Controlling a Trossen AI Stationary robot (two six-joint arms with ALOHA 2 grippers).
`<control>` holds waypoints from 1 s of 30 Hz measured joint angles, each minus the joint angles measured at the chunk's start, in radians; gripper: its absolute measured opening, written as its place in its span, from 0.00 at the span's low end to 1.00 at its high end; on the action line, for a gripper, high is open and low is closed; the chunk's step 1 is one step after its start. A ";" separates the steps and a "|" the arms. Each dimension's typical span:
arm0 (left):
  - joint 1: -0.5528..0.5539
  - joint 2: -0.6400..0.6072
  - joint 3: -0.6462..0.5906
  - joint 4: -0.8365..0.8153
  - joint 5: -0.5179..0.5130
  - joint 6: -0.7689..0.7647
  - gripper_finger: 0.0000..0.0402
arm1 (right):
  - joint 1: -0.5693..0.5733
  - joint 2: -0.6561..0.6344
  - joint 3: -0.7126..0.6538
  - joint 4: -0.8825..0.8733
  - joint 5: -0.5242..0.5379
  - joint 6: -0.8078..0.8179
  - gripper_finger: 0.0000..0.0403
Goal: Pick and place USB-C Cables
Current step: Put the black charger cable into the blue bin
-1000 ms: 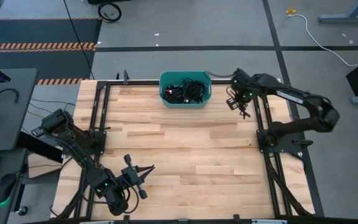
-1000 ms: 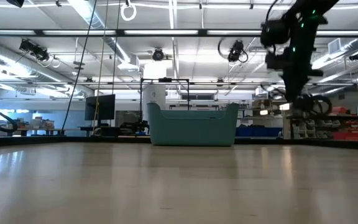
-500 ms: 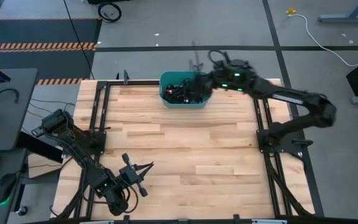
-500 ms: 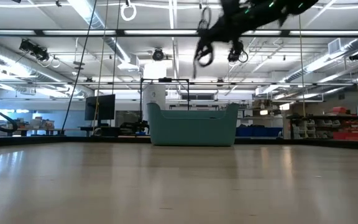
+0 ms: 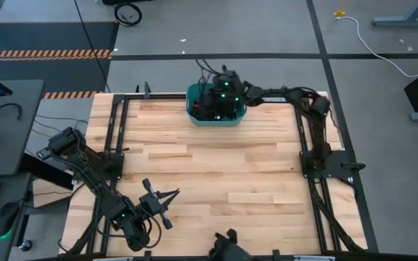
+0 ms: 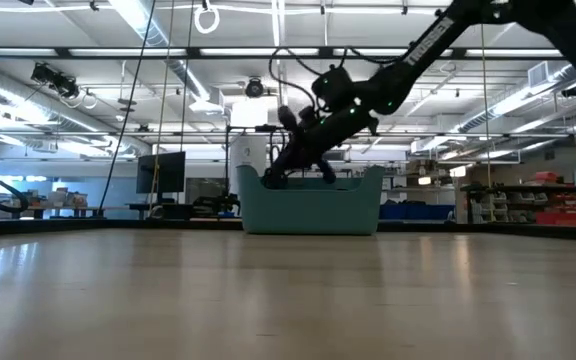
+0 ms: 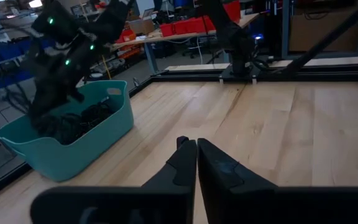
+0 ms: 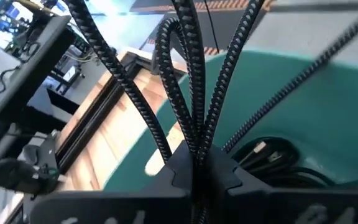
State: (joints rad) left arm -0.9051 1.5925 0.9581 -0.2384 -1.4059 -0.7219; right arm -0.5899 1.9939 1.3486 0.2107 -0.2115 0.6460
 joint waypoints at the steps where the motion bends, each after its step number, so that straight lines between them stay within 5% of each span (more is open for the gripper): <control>1: 0.000 0.000 0.000 0.001 0.000 0.000 0.06 | 0.002 0.019 0.013 -0.002 0.000 0.015 0.03; 12: 0.000 0.000 0.000 0.005 0.008 0.000 0.02 | 0.012 0.095 0.053 -0.011 -0.035 0.091 0.10; 19: 0.000 0.000 0.000 0.005 0.008 0.000 0.06 | 0.012 0.065 0.051 -0.058 -0.164 0.059 0.27; 24: 0.000 0.000 0.000 0.006 0.013 -0.001 0.05 | 0.005 -0.028 0.051 -0.212 -0.175 -0.018 0.34; 30: 0.000 0.000 0.000 0.007 0.013 0.000 0.03 | 0.004 -0.147 0.051 -0.448 -0.077 -0.143 0.29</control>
State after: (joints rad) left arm -0.9051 1.5925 0.9580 -0.2317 -1.3933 -0.7219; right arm -0.5861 1.8471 1.3998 -0.2376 -0.2885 0.5034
